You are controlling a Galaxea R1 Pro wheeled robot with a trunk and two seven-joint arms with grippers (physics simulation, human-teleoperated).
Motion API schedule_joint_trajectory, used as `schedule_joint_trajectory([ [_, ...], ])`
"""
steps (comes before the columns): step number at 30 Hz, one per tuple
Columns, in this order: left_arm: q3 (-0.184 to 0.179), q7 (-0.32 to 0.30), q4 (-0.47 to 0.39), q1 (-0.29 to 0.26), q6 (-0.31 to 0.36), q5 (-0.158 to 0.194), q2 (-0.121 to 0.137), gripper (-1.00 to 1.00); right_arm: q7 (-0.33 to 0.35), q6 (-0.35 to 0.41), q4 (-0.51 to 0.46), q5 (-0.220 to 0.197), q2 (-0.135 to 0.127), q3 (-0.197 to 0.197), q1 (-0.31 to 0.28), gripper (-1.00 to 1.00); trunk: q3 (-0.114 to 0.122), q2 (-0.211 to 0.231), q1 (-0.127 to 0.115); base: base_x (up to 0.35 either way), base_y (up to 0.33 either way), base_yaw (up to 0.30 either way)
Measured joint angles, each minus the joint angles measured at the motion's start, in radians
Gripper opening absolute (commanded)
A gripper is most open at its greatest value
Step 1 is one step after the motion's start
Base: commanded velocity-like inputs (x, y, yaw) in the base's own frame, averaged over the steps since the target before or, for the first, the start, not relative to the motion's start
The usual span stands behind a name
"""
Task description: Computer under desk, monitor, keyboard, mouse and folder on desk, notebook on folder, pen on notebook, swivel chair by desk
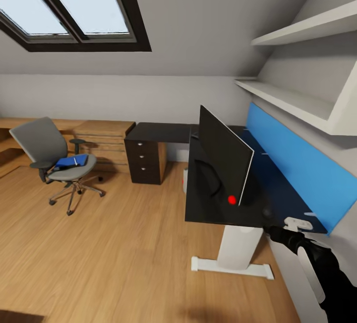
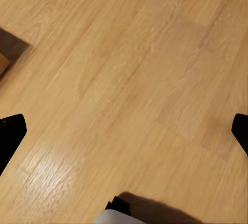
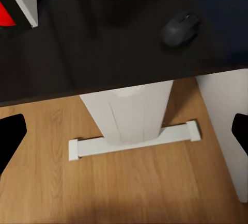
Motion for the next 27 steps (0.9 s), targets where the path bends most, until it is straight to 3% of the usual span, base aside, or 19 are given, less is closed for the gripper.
schedule_joint_trajectory([
  [19, 0.0, -0.001, -0.001, 0.0, -0.002, -0.001, 0.0, 1.0, 0.0, -0.006, 0.032, 0.0, -0.001, -0.001, 0.0, 1.0, 0.0, 0.0, 0.0, 0.251, -0.017, 0.0],
  [27, 0.0, 0.0, -0.001, 0.0, -0.018, -0.002, 0.0, 1.0, 0.0, -0.043, 0.069, 0.003, -0.003, -0.004, 0.0, 1.0, 0.0, 0.0, 0.0, 0.042, -0.015, 0.0],
])
